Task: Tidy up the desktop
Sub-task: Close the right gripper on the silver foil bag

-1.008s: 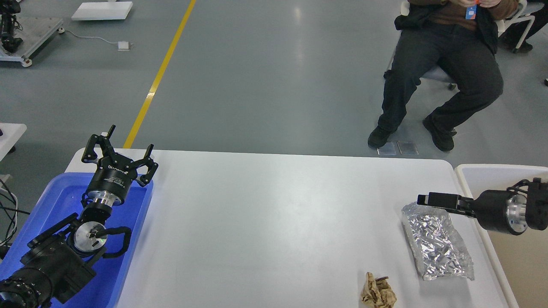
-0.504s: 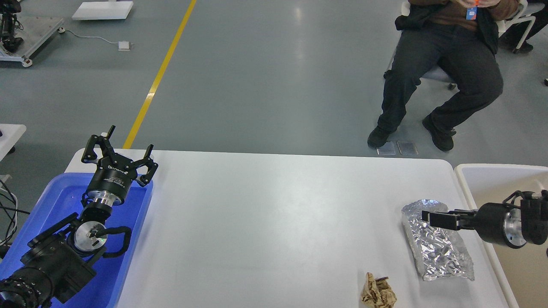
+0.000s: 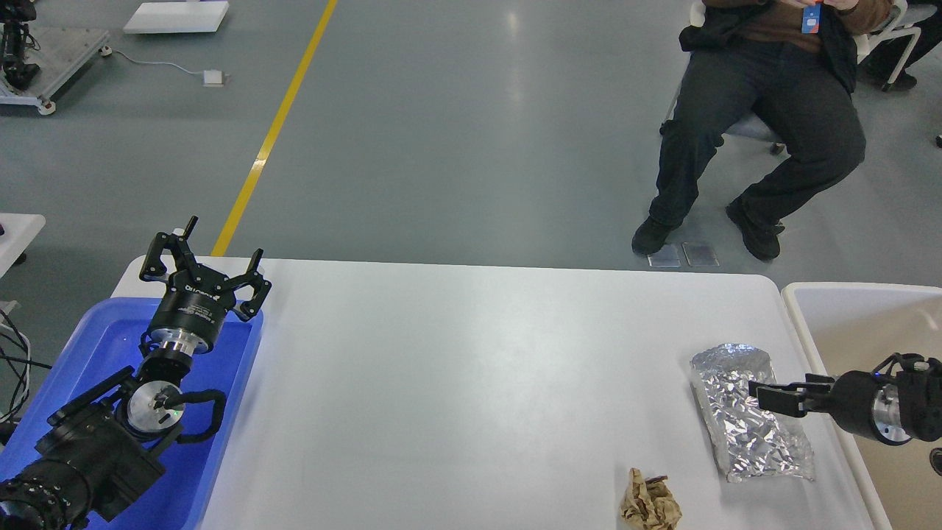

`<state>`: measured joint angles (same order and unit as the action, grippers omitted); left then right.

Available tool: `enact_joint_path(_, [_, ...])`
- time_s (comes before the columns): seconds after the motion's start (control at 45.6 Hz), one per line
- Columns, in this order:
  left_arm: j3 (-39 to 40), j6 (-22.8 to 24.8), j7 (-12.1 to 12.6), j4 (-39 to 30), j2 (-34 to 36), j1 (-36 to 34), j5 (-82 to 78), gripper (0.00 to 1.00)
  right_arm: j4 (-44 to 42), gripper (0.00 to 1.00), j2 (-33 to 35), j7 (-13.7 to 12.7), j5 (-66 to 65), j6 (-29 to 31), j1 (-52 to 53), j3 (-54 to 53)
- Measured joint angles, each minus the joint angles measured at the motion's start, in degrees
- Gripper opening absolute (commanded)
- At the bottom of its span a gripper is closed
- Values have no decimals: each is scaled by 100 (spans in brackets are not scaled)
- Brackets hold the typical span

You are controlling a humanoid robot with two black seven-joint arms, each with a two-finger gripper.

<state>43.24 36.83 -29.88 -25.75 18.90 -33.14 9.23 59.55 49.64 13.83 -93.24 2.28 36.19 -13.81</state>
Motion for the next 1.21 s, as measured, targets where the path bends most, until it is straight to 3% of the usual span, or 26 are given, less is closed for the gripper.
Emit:
enact_joint_path(0.373, [0,0,0,0,0,0,0,100,-905,100,-599,230,446,-392,-72,118])
enact_joint_path(0.745, [0,0,0,0,0,0,0,100,-2084,100,-1041,845,1010,-627,-107,327])
enact_joint_path(1.205, [0,0,0,0,0,0,0,100,-2534,99,-1276,1147,1123,-797,-309,385])
